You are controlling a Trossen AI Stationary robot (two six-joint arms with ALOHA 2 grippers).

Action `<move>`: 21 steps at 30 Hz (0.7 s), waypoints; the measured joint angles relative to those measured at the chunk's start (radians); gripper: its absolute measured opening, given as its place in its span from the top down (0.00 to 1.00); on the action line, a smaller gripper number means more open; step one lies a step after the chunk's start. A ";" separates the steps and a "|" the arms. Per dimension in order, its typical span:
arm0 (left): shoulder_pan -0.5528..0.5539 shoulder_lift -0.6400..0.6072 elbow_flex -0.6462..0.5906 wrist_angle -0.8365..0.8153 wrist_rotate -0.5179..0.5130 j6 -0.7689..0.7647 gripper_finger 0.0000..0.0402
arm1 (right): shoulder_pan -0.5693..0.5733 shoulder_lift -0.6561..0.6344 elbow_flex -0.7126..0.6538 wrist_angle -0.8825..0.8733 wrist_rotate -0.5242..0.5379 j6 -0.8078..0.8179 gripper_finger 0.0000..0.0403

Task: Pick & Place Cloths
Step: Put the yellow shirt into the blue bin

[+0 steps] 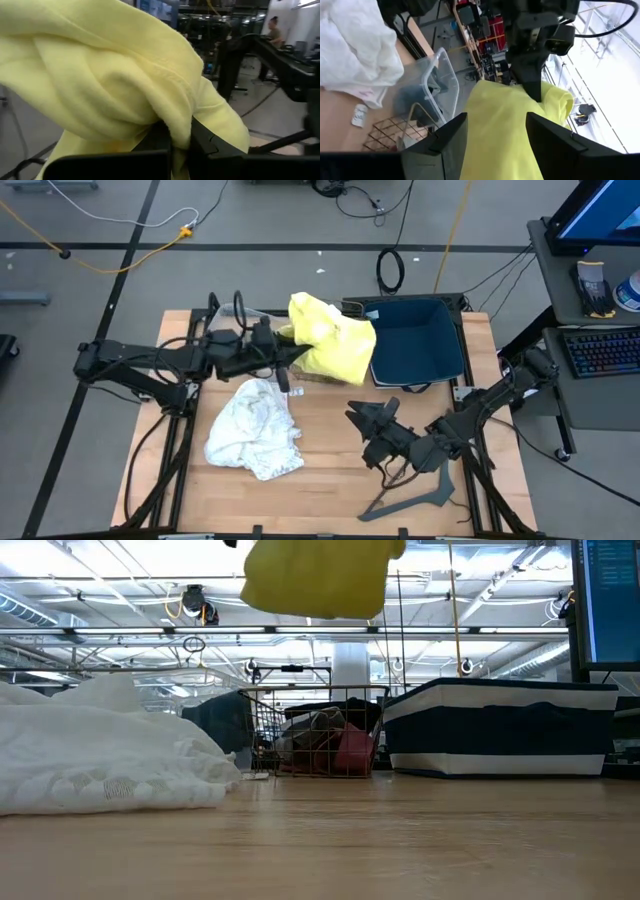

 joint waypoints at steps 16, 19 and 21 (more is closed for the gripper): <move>0.002 0.077 0.001 0.082 0.105 -0.042 0.97 | -0.131 0.000 0.000 0.007 0.128 0.018 0.35; -0.001 0.103 0.000 0.128 0.142 -0.045 0.97 | -0.169 0.000 0.000 0.007 0.126 0.061 0.28; -0.001 0.107 -0.001 0.124 0.162 -0.046 0.97 | -0.193 0.000 0.000 0.006 0.122 0.086 0.25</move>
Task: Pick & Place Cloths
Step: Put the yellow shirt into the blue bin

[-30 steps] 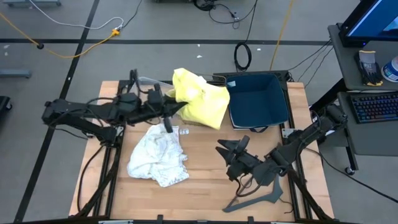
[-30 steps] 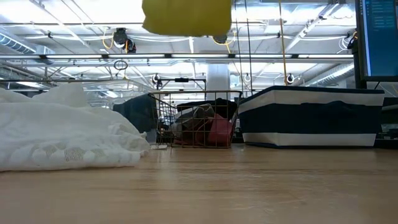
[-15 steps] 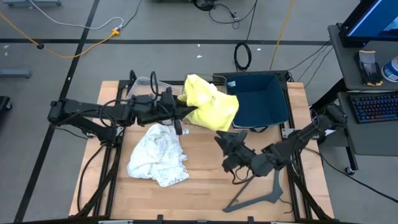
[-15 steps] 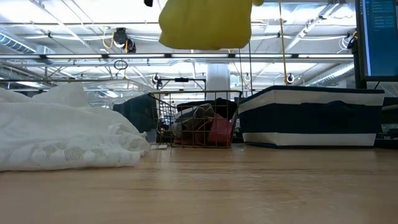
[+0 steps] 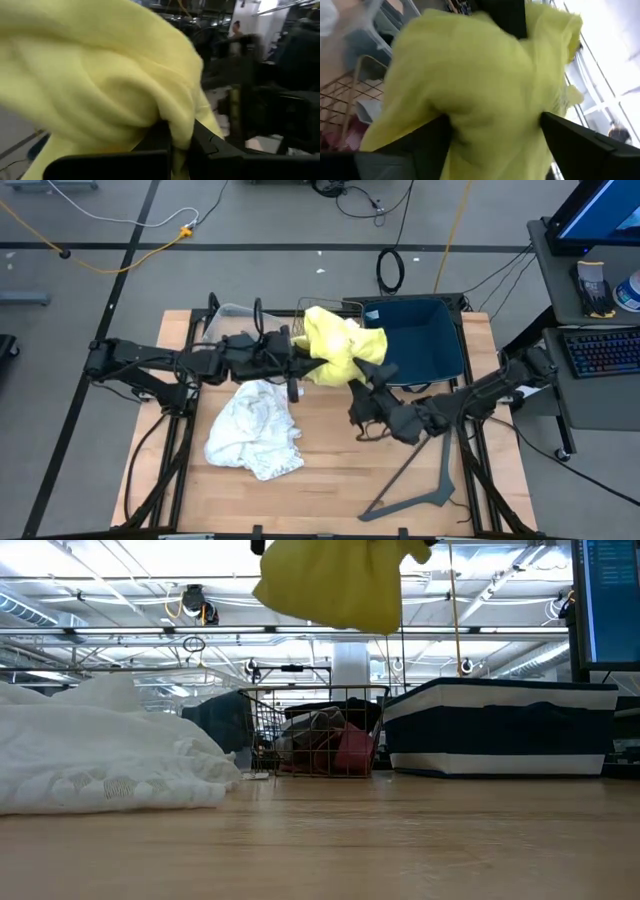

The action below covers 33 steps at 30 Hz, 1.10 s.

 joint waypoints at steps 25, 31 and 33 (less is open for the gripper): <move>-0.002 0.017 0.000 -0.007 0.134 -0.027 0.96 | -0.103 0.001 0.000 -0.007 -0.306 0.147 0.85; -0.003 0.017 0.000 -0.022 0.140 -0.027 0.95 | -0.091 0.001 0.000 -0.014 -0.300 0.155 0.87; -0.003 0.017 0.000 -0.021 0.138 -0.026 0.91 | -0.091 0.001 0.000 -0.011 -0.266 0.164 0.87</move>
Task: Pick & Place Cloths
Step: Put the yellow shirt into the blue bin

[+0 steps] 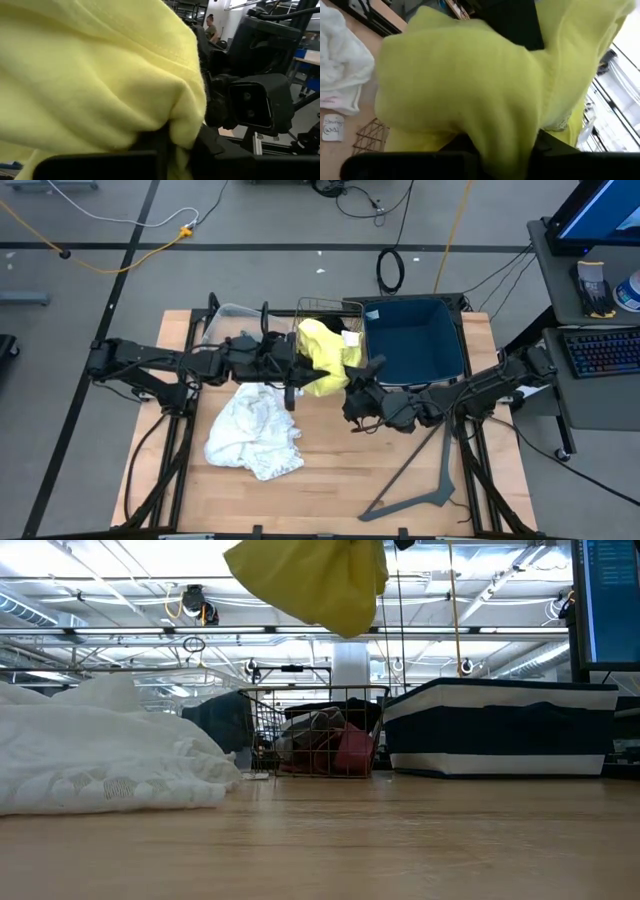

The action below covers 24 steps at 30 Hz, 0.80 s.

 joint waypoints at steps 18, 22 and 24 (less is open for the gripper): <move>0.013 -0.049 0.000 -0.027 -0.024 0.044 0.49 | 0.000 0.000 0.000 0.006 0.241 -0.034 0.87; 0.021 -0.100 0.000 -0.051 -0.025 0.044 0.46 | 0.000 0.000 0.000 0.007 0.254 -0.042 0.87; 0.023 -0.127 0.000 -0.082 -0.027 0.044 0.46 | 0.000 0.000 0.000 0.020 0.268 -0.058 0.87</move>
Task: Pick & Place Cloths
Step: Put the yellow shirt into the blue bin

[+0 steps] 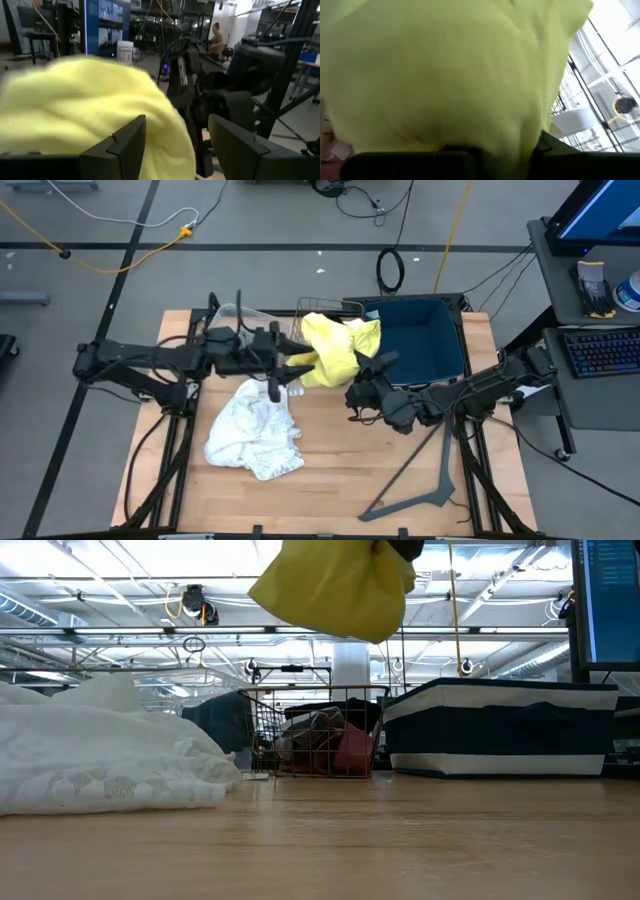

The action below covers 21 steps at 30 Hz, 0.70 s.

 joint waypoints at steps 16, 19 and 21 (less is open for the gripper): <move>-0.003 -0.135 0.000 -0.461 -0.135 -0.097 0.46 | -0.045 -0.095 0.001 0.048 0.119 -0.056 0.87; -0.013 -0.134 0.000 -0.511 -0.187 -0.117 0.46 | -0.080 -0.127 0.001 0.043 0.137 -0.055 0.87; -0.023 -0.131 0.000 -0.514 -0.201 -0.120 0.46 | -0.104 -0.146 0.001 0.042 0.137 -0.055 0.87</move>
